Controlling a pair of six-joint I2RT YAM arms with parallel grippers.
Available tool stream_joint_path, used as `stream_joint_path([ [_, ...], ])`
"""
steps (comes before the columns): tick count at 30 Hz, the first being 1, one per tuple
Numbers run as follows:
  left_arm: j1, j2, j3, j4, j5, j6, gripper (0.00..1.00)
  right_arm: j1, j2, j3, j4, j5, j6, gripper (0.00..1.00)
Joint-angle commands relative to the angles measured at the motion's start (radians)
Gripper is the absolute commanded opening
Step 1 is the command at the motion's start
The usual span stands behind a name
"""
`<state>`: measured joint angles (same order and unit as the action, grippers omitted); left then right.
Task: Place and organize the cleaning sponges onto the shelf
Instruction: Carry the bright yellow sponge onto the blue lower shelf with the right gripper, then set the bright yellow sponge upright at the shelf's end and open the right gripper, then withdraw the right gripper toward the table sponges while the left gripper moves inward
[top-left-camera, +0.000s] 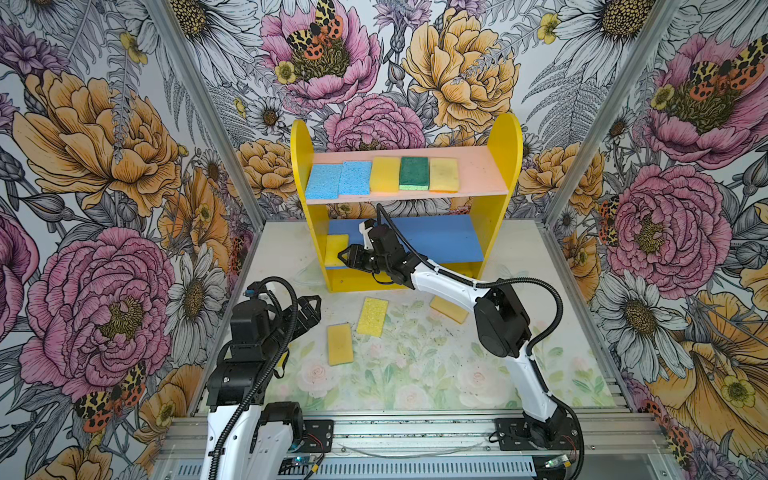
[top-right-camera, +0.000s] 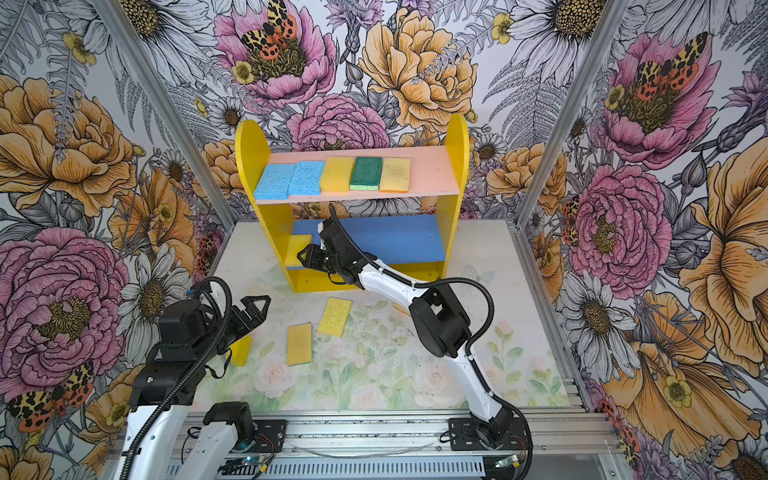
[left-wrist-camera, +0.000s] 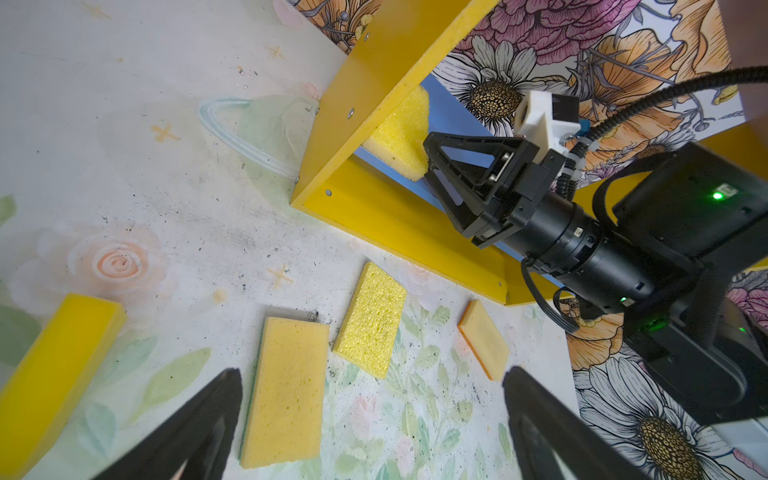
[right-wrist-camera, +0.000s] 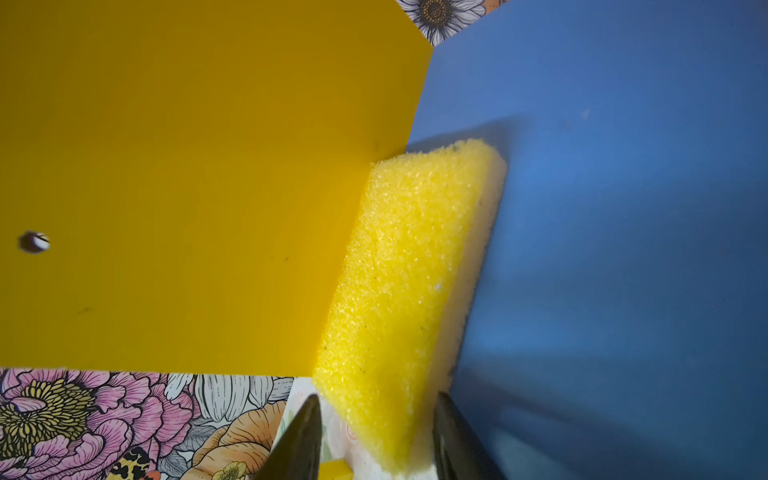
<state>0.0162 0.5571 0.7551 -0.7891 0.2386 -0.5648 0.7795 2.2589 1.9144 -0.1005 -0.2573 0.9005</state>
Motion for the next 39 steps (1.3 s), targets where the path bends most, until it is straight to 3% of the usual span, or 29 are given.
stream_joint_path([
  [1,-0.004,-0.003,-0.005,-0.001,-0.013,0.031,0.99,-0.001,-0.053,-0.037,0.012,0.029,-0.031,0.52],
  [7,-0.012,-0.021,-0.008,0.001,0.000,0.032,0.99,-0.020,-0.097,-0.104,0.012,0.029,-0.031,0.62],
  [16,-0.080,-0.023,-0.020,0.015,0.017,0.033,0.99,-0.016,-0.224,-0.263,0.013,0.039,-0.037,0.66],
  [39,-0.320,0.105,-0.025,0.013,-0.020,0.027,0.99,0.007,-0.360,-0.438,0.076,-0.079,-0.092,0.72],
])
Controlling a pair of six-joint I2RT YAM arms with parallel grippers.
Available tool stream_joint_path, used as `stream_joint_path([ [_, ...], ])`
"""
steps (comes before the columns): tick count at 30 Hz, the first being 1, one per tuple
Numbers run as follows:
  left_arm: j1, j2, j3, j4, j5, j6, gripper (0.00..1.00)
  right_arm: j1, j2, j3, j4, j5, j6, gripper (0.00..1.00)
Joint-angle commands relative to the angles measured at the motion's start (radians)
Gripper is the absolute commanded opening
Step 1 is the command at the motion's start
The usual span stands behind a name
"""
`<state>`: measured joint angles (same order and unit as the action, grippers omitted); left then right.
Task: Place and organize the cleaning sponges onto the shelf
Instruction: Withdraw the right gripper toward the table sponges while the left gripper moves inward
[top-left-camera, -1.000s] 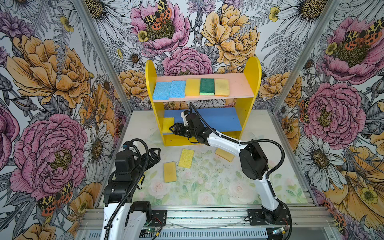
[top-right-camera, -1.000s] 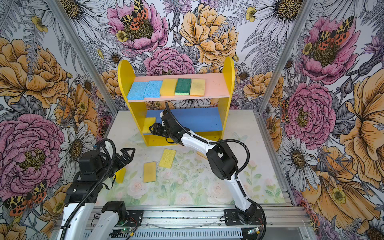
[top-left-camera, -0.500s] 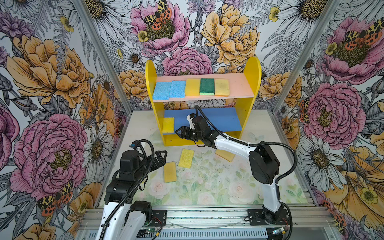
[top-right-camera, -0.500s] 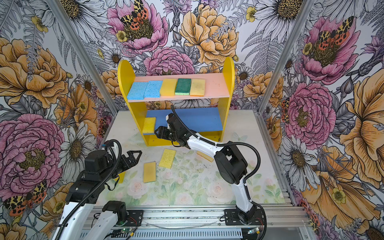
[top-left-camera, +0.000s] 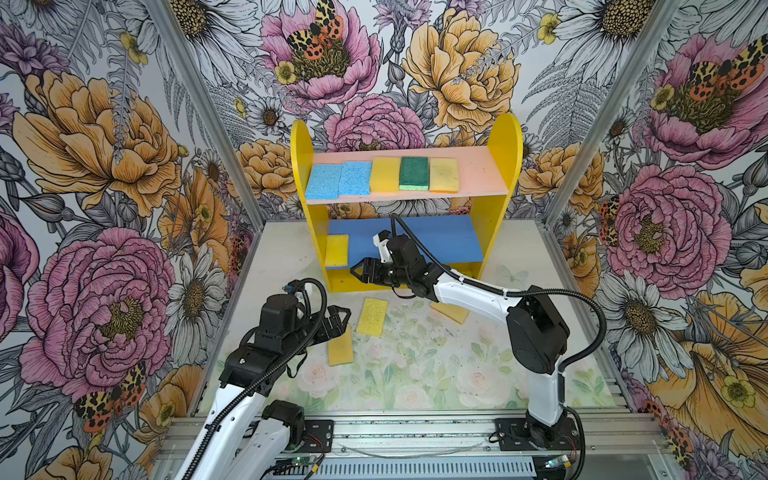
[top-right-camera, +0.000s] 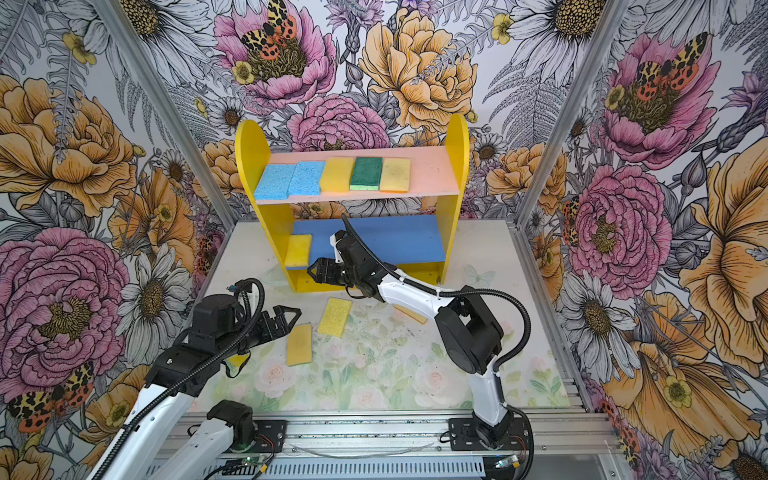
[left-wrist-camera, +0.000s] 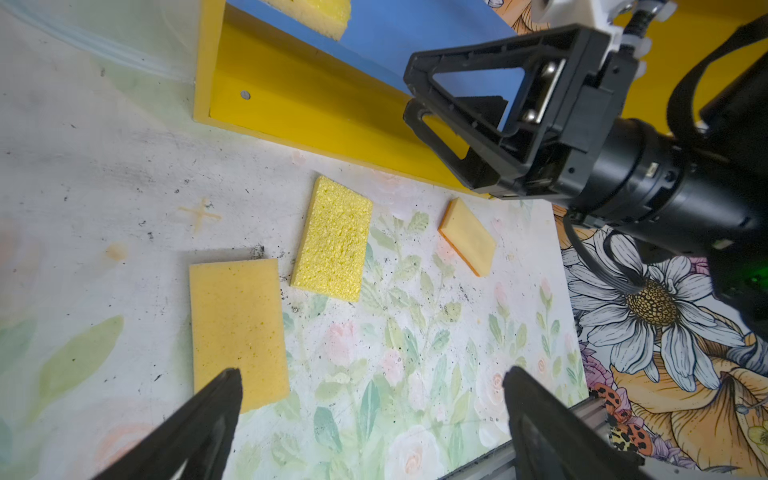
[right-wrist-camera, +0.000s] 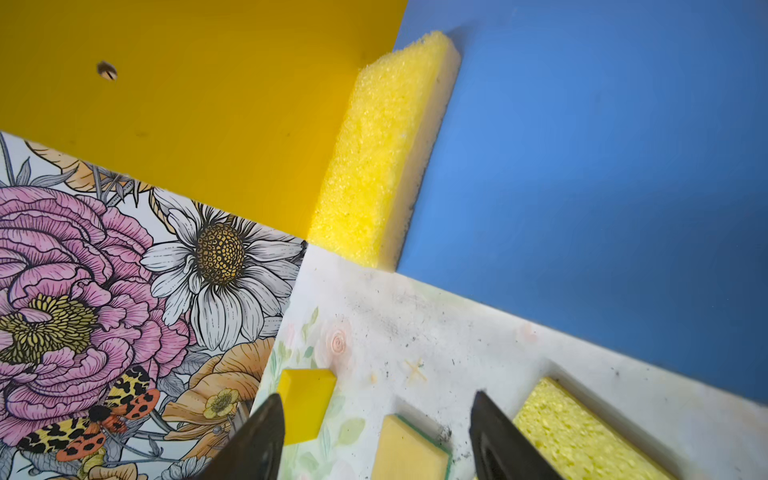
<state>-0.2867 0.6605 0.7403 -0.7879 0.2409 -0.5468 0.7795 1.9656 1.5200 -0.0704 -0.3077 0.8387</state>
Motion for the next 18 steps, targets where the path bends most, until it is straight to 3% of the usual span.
stream_joint_path([
  [1,-0.019,0.001,-0.010,0.011,-0.022,0.008,0.99,0.008,-0.077,-0.067,0.058,-0.035,-0.030,0.72],
  [18,-0.057,-0.008,-0.009,0.019,-0.002,0.021,0.99,0.083,-0.231,-0.453,0.203,-0.066,-0.005,0.76],
])
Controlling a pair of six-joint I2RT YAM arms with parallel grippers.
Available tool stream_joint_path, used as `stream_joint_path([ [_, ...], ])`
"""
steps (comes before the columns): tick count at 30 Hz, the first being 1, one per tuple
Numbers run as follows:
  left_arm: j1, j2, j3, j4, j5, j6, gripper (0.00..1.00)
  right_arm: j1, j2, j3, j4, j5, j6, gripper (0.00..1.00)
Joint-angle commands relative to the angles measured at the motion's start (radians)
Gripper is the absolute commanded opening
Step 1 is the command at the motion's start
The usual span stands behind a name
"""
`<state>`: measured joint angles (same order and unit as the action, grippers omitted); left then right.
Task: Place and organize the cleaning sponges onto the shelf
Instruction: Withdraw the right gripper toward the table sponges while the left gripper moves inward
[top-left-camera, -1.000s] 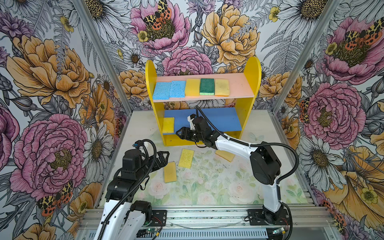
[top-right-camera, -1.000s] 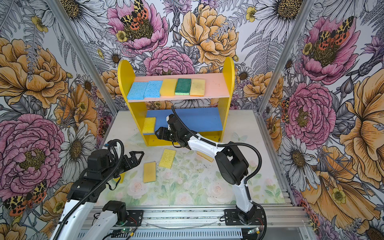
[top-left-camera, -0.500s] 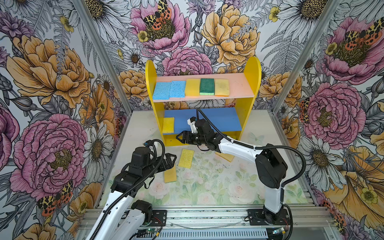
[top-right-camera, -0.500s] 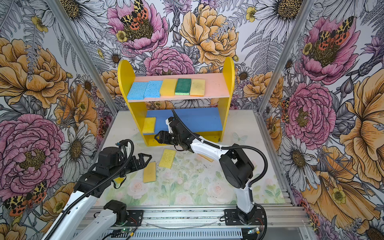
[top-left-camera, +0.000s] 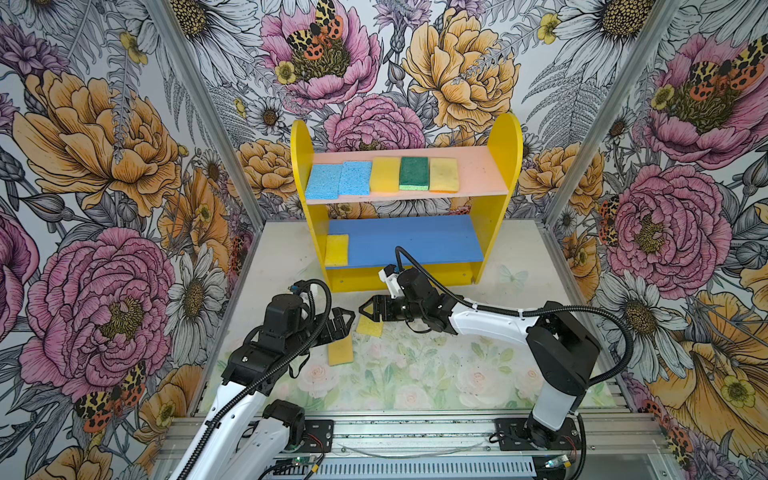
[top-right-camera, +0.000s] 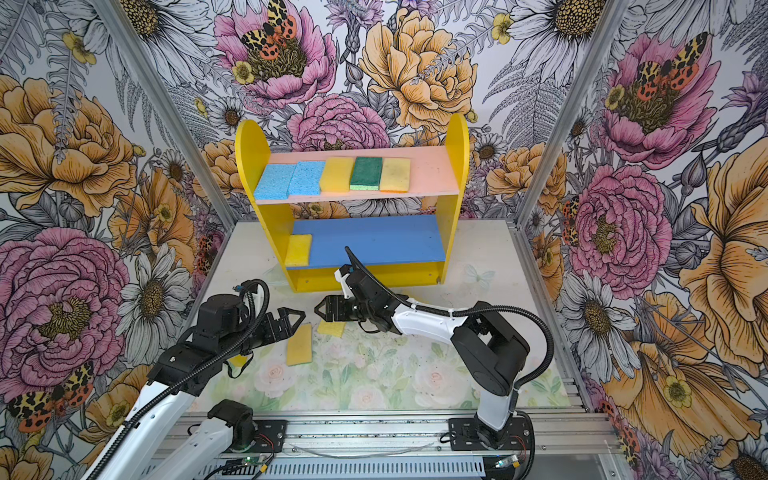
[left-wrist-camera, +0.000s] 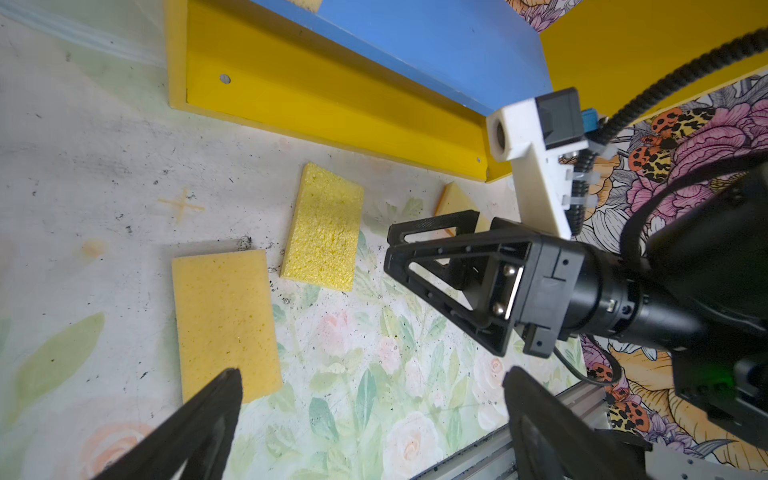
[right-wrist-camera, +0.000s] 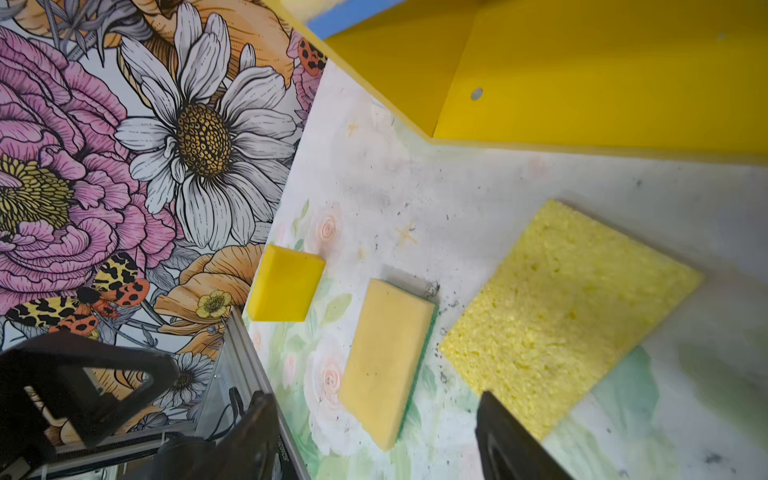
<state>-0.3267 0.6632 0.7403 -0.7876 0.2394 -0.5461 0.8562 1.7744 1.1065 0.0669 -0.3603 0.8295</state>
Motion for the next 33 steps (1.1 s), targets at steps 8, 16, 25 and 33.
stream_joint_path([
  [8,-0.069,0.032,-0.009,0.020,0.017,0.024,0.99,0.023,-0.037,-0.177,0.106,-0.056,0.017,0.82],
  [16,-0.159,0.032,-0.012,0.018,-0.021,0.014,0.99,0.062,0.000,-0.283,0.228,-0.062,0.064,0.93],
  [25,-0.233,0.058,-0.008,0.004,-0.061,0.008,0.99,0.067,-0.105,-0.286,-0.008,0.095,-0.009,0.99],
  [33,-0.214,0.093,-0.043,-0.002,-0.152,-0.106,0.99,0.042,-0.036,-0.179,-0.077,0.067,-0.008,0.99],
])
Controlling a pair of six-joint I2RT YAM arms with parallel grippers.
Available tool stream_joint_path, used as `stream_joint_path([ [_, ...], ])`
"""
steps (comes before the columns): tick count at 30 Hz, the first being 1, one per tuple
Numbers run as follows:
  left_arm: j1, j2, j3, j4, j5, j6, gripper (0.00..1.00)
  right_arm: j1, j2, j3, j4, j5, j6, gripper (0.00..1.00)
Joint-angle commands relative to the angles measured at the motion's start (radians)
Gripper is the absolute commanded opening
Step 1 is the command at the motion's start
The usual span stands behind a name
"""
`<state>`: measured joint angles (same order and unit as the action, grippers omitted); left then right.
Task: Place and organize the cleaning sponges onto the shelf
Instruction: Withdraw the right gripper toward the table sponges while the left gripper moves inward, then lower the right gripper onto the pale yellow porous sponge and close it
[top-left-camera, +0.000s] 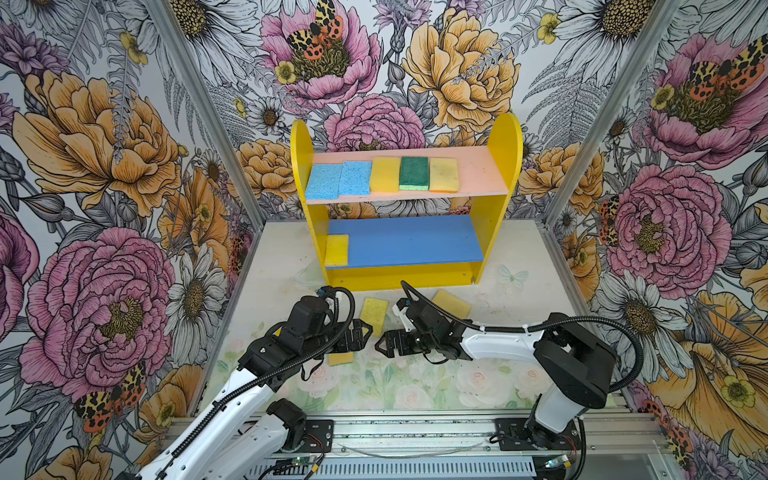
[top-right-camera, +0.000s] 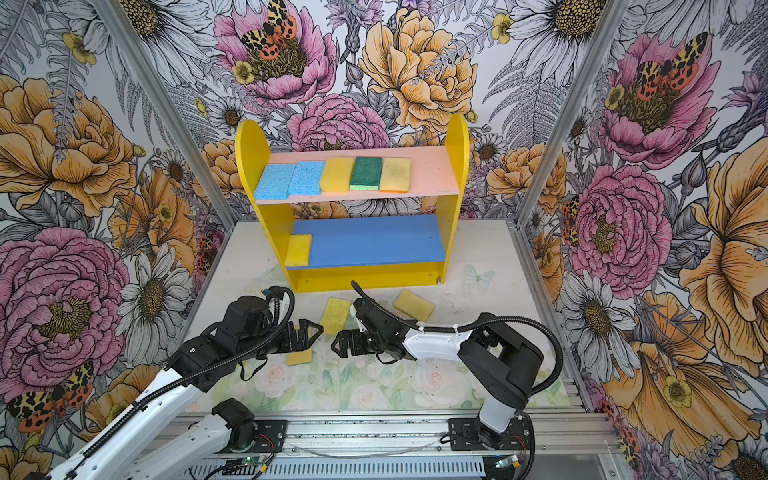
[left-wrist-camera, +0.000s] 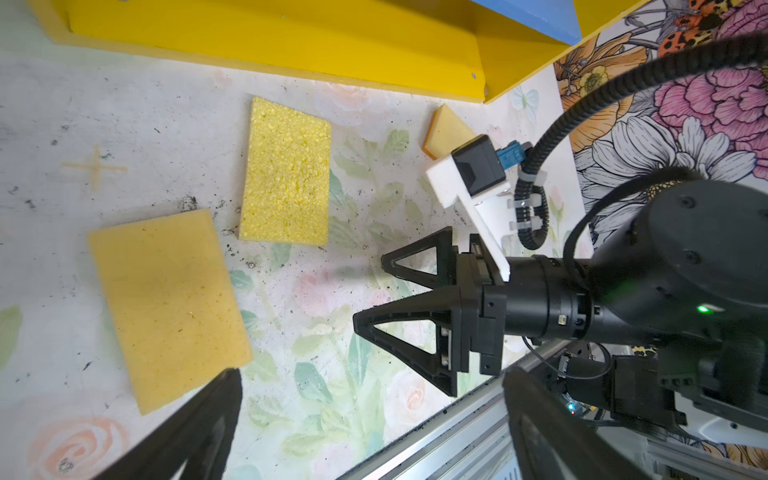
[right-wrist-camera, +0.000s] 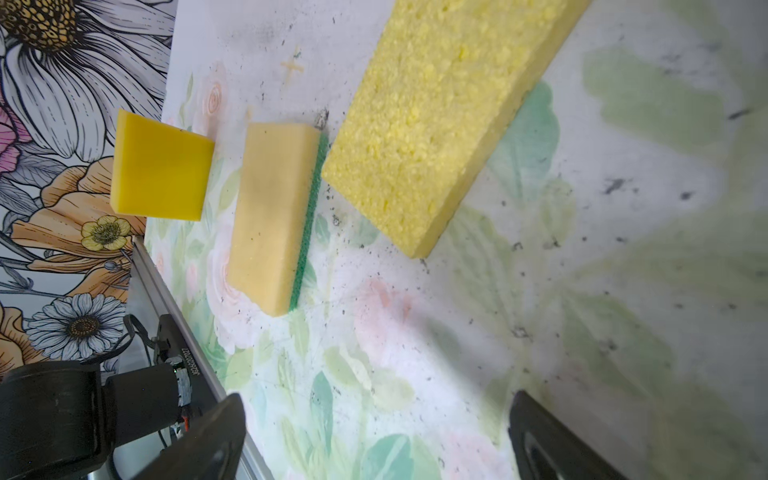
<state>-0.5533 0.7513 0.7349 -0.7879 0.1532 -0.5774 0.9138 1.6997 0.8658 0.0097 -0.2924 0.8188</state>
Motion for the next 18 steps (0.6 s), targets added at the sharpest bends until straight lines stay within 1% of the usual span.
stream_joint_path([
  [1,0.024,0.001,-0.057,0.009,-0.063,-0.102,0.99,-0.021,0.054,0.077,-0.018,-0.007,0.018,0.99],
  [3,0.043,-0.031,-0.115,0.058,-0.051,-0.160,0.99,-0.030,0.083,0.105,-0.018,0.008,0.045,1.00],
  [6,0.072,-0.123,-0.189,0.122,-0.046,-0.223,0.99,-0.045,0.107,0.133,-0.022,0.070,0.074,0.99],
  [10,0.169,-0.221,-0.237,0.135,-0.017,-0.255,0.99,-0.073,0.148,0.168,-0.025,0.119,0.104,0.90],
  [14,0.298,-0.269,-0.296,0.172,0.089,-0.273,0.99,-0.090,0.203,0.225,-0.035,0.135,0.117,0.81],
  [15,0.318,-0.272,-0.305,0.190,0.116,-0.275,0.99,-0.090,0.215,0.241,-0.042,0.146,0.117,0.79],
  [18,0.347,-0.254,-0.310,0.216,0.140,-0.264,0.99,-0.090,0.255,0.289,-0.062,0.159,0.129,0.71],
])
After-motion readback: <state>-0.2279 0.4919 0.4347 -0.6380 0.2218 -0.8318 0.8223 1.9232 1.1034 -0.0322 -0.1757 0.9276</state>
